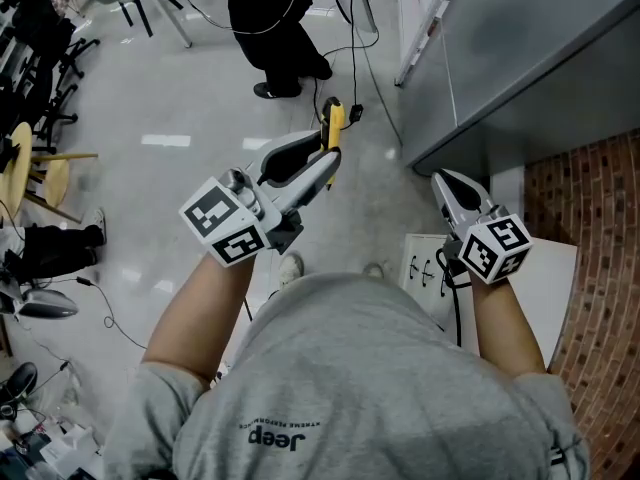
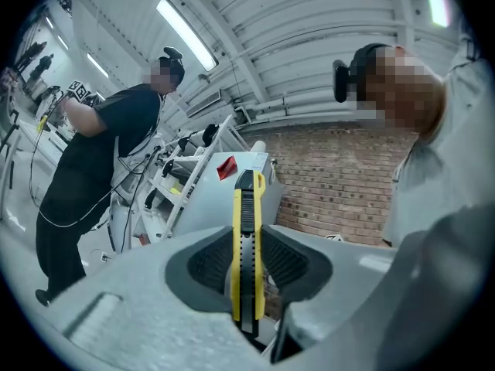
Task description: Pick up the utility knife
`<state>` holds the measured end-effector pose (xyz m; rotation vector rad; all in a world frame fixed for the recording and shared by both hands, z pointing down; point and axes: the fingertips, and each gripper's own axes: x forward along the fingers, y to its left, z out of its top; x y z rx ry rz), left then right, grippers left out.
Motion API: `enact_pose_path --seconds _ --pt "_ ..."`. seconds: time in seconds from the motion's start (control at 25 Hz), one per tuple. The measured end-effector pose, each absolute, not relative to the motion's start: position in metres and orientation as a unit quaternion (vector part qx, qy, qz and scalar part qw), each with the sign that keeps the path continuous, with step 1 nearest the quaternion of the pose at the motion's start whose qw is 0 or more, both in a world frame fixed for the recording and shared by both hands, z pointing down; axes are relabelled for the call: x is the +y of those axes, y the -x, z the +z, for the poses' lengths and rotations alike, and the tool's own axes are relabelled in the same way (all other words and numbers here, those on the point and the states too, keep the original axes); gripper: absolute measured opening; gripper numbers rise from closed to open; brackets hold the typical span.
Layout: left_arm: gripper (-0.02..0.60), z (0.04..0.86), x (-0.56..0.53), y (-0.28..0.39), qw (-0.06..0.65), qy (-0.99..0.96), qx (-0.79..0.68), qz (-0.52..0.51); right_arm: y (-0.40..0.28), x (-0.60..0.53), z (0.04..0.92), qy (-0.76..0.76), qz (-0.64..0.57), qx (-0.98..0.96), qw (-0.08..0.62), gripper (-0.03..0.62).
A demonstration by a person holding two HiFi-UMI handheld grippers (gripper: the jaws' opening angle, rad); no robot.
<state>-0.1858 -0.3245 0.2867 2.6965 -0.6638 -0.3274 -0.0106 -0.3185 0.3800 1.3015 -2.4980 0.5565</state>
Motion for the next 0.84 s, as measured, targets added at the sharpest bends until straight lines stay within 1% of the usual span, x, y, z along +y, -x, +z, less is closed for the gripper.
enact_pose_path --seconds 0.84 --pt "0.117 0.2828 -0.3249 0.1824 0.169 -0.951 -0.230 -0.118 0.0108 -0.3167 0.3814 -0.444 0.191 -0.865 0.139 0.008"
